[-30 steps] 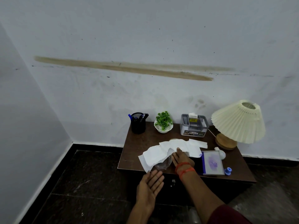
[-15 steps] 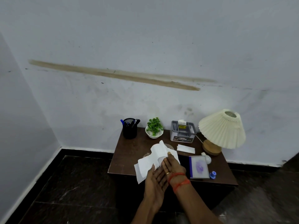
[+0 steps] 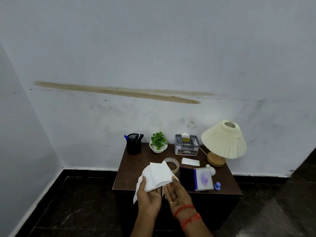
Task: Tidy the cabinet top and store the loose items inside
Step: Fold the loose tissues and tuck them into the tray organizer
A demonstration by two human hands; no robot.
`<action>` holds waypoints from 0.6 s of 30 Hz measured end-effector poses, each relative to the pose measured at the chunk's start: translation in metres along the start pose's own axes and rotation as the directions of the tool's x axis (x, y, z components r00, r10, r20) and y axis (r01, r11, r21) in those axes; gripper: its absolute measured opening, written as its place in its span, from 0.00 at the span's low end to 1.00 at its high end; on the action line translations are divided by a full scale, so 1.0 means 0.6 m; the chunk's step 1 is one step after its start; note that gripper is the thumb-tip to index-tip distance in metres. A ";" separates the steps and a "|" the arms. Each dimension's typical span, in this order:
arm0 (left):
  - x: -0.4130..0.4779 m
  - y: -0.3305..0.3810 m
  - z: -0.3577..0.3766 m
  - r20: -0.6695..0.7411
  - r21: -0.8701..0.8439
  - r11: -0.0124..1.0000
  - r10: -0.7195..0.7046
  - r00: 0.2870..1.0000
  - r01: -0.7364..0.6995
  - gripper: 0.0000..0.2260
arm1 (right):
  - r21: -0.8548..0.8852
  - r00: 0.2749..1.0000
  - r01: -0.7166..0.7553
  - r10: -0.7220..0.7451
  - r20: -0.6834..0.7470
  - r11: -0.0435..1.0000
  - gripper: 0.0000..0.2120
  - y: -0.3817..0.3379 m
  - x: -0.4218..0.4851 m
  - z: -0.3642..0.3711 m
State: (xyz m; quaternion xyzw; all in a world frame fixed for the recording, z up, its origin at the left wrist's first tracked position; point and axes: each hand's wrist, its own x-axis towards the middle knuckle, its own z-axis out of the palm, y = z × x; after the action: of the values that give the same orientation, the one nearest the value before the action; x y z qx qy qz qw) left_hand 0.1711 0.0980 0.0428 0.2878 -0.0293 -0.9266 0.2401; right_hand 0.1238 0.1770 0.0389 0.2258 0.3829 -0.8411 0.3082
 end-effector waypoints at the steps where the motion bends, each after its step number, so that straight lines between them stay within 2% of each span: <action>1: -0.003 0.004 0.002 0.007 0.024 1.000 0.008 1.000 -0.008 0.10 | 0.012 1.000 -0.005 0.005 0.002 1.000 0.05 0.000 -0.006 -0.002; 4: -0.007 0.018 0.005 0.051 0.086 0.995 0.043 0.998 -0.048 0.12 | 0.045 1.000 -0.025 0.025 0.009 0.999 0.04 0.000 -0.023 -0.007; 10: -0.040 0.040 0.023 0.131 0.145 0.984 0.085 0.988 -0.104 0.12 | 0.170 0.987 -0.161 0.155 0.052 0.972 0.11 0.000 -0.044 -0.012; 14: -0.065 0.047 0.038 0.150 0.173 0.977 0.103 0.983 -0.129 0.08 | 0.223 0.980 -0.196 0.183 0.079 0.955 0.14 0.012 -0.054 -0.005; 18: -0.082 0.059 0.046 0.172 0.175 0.974 0.116 0.978 -0.146 0.08 | 0.252 0.978 -0.204 0.185 0.097 0.946 0.17 0.028 -0.059 0.007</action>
State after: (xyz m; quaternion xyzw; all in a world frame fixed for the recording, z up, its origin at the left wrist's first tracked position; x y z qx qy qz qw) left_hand 0.2066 0.0871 0.0980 0.2307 -0.1545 -0.9220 0.2697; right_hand 0.1598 0.1776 0.0548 0.2706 0.2332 -0.8571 0.3711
